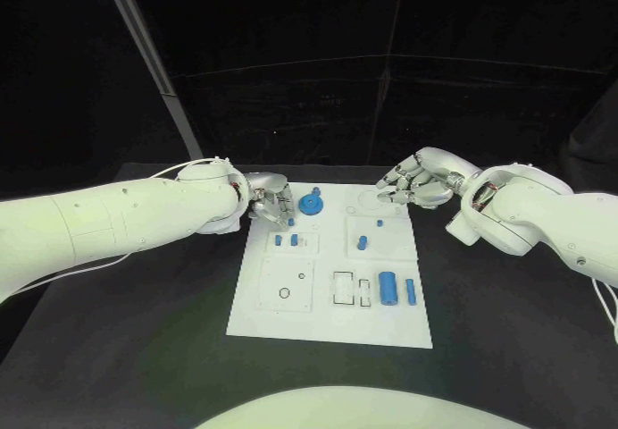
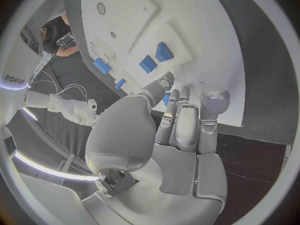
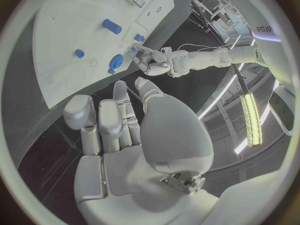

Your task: Assemble the parts on the task board

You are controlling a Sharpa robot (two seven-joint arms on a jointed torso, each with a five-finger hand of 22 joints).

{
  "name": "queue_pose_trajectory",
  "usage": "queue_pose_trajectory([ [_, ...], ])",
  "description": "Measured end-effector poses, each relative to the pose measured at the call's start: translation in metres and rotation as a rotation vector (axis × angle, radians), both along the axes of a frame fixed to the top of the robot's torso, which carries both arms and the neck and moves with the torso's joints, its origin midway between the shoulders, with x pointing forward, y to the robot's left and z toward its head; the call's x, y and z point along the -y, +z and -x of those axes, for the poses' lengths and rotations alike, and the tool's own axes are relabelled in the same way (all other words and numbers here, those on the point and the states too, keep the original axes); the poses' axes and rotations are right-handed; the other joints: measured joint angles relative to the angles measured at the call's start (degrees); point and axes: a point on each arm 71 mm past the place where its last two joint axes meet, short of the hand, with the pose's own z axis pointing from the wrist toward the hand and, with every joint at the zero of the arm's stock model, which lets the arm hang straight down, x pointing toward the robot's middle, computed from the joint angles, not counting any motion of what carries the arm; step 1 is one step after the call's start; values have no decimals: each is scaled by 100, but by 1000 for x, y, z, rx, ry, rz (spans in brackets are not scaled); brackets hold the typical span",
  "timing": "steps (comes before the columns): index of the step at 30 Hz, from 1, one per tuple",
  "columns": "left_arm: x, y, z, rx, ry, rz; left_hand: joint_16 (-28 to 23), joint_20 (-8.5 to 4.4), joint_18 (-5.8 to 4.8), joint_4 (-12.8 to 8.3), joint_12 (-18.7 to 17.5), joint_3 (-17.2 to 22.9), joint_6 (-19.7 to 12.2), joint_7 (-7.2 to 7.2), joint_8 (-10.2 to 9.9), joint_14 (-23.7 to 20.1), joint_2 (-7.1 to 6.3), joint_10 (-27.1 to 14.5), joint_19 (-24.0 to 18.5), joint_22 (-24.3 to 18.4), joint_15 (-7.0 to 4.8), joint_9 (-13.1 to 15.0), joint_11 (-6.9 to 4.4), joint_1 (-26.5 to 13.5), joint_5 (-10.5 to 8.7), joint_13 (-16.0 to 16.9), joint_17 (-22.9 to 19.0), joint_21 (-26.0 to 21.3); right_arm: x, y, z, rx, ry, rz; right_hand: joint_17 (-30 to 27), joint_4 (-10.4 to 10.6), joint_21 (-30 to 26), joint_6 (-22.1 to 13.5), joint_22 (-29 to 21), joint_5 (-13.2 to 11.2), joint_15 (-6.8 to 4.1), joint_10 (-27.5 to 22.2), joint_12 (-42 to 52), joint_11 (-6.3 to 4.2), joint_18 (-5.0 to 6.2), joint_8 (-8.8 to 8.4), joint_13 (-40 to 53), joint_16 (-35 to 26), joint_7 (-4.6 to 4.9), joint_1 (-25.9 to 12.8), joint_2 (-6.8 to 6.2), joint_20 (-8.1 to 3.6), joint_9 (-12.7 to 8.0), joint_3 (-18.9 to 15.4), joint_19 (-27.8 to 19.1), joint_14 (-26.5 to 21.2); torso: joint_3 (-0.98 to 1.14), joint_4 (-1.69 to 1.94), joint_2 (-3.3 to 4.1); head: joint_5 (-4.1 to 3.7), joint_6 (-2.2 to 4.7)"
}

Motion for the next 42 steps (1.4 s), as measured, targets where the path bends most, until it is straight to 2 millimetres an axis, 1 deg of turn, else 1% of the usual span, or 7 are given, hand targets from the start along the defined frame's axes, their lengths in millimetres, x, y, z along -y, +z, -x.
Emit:
queue_pose_trajectory([
  [5, -17, 2, 1, 7, 42, 30, -228, 57, 1, 20, -139, -131, -183, 24, -159, -76, -48, -351, -211, -360, 73, 0, 39, 48, 0, 0, -407, -499, 8, -1, -4, 14, -19, 33, -1075, -38, -331, 59, -457, -179, 83, -562, -1149, 96, 53, 84, -968, -1061, 59, 282, -104, 53, 2, 269, -240, -348, -4, 0, -2, -8, 14],
  [8, -32, 6, 3, 4, 86, 96, -497, 78, 90, 31, -139, -142, -183, 24, -163, -263, -3, -457, -431, -703, 92, 13, 87, 93, 0, 6, -898, -966, 14, -2, -6, 44, -26, 81, -1155, -116, -347, 245, -454, -356, 93, -581, -1703, 138, 89, 151, -1565, -1149, 34, 472, -174, 78, 14, 438, -215, -306, -4, -1, -5, -16, 27],
  [15, -54, 16, 13, -36, 148, 344, -609, 118, 108, 82, 66, -91, 105, 119, -77, -374, 102, -205, -597, -931, 118, 53, 92, 149, 0, 57, -1113, -1290, 19, -7, -5, 141, -9, 230, -1048, -221, -214, 477, -222, -780, 50, -279, -2228, 89, 88, 99, -2381, -1097, -56, 670, -206, 52, -5, 790, -30, -126, -5, -7, -7, -102, 93],
  [20, -50, 24, 21, -97, 185, 633, -1520, 102, 220, 115, 235, 59, 285, 57, -7, -1214, 227, -63, -1101, -1276, 83, 53, 45, 198, 0, 52, -2667, -1862, 11, -15, -2, 216, 22, 336, -1052, -245, -195, 512, -149, -934, 81, -222, -2490, 104, 89, -9, -2796, -1097, -46, 693, -230, 43, -14, 1017, 19, -95, -2, -2, -7, -249, 161],
  [22, -46, 27, 24, -135, 210, 774, -1675, 93, 222, 88, 296, 90, 301, 56, -7, -1371, 240, 20, -1191, -1300, 86, 47, 35, 212, 0, 51, -2906, -1915, 6, -19, 0, 244, 36, 373, -1065, -252, -195, 512, -136, -992, 81, -222, -2561, 104, 89, -59, -2916, -1097, -46, 716, -253, 63, -14, 1078, 38, -95, -2, 1, -7, -288, 186],
  [32, -41, 33, 34, -222, 311, 1184, -1731, 69, 221, 120, 446, 89, 322, 35, 16, -1455, 234, 171, -1258, -1346, 59, 36, -26, 159, 0, 65, -3047, -1978, -13, -31, 4, 310, 73, 479, -1109, -290, -173, 487, -112, -1059, 102, -266, -2842, 147, 89, -275, -3400, -1122, -24, 644, -384, 63, -21, 1341, 38, -75, -3, 2, -2, -424, 230],
  [42, -39, 35, 37, -235, 339, 1296, -1753, 69, 221, 135, 473, 74, 342, 14, 16, -1468, 233, 171, -1258, -1358, 46, 37, -25, 159, 0, 64, -3069, -2002, -26, -47, 5, 299, 92, 516, -1137, -332, -173, 424, -113, -1111, 122, -303, -2929, 184, 89, -362, -3606, -1149, -3, 616, -412, 63, -21, 1415, 38, -55, 3, 9, 7, -460, 236],
])
